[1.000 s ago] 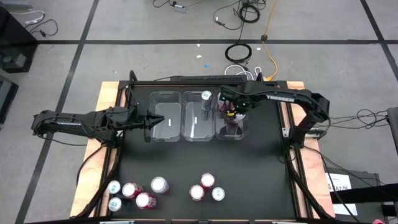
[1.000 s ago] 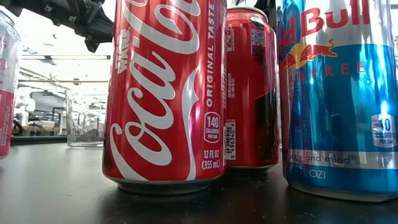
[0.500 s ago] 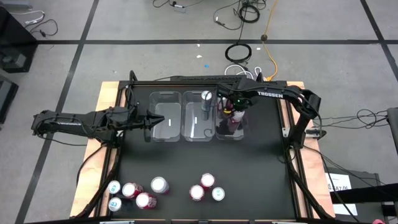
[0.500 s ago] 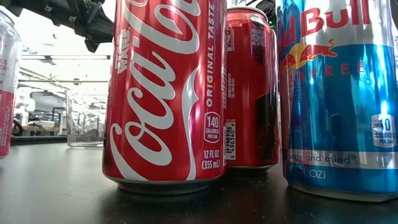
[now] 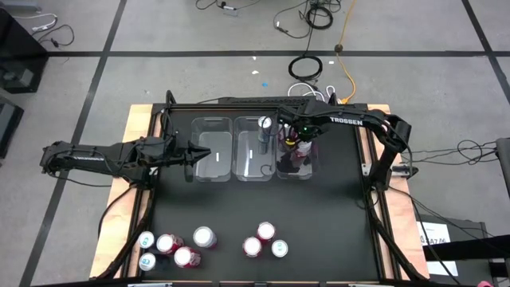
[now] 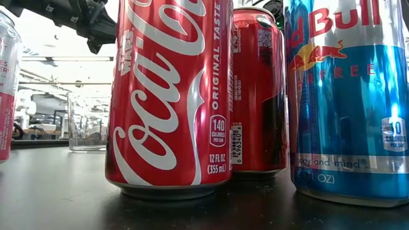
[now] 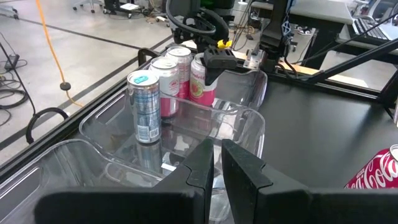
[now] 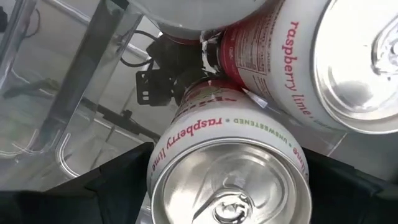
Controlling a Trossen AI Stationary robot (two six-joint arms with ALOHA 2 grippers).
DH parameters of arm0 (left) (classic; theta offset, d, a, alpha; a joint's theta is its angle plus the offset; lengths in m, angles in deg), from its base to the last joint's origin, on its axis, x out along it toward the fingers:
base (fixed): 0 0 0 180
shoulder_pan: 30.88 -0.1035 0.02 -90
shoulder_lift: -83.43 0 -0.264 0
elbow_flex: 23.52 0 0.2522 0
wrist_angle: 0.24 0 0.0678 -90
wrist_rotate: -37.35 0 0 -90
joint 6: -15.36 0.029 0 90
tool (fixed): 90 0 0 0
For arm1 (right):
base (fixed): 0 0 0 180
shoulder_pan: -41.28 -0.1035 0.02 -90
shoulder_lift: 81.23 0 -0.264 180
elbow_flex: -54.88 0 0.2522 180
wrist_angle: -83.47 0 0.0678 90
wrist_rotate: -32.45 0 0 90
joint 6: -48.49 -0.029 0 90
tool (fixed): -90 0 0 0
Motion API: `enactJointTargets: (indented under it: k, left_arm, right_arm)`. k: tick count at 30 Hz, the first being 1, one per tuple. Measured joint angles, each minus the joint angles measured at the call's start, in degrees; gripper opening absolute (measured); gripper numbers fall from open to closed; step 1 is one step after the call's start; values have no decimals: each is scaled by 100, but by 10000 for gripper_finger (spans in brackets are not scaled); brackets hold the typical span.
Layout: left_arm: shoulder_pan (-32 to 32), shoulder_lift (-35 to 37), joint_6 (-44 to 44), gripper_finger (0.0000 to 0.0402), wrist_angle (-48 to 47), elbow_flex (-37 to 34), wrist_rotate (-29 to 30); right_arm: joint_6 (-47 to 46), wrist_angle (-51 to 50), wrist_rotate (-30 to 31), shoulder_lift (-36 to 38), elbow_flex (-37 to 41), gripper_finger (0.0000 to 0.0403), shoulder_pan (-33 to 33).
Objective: Sort soda cans
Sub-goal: Put the pink-white soda can into the right transparent bin
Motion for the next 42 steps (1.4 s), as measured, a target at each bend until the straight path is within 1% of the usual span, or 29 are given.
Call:
enactJointTargets:
  k: [5,10,20,24,29,36,42]
  left_arm:
    - [0,0,0,42,0,0,0]
    - [0,0,0,42,0,0,0]
    - [0,0,-2,42,0,0,0]
    - [0,0,-2,42,0,0,0]
    - [0,0,-2,42,0,0,0]
    - [0,0,-2,42,0,0,0]
    - [0,0,-2,42,2,0,0]
  right_arm:
    - [-104,-61,-28,4,0,347,0]
    - [134,-79,-303,11,0,347,-7]
    - [30,-93,-269,11,0,348,-9]
    - [-103,-226,-57,11,0,349,-11]
    - [-174,-297,-14,11,0,360,-11]
    - [-199,-299,-9,45,2,386,-11]
    - [-271,-186,22,463,2,393,-11]
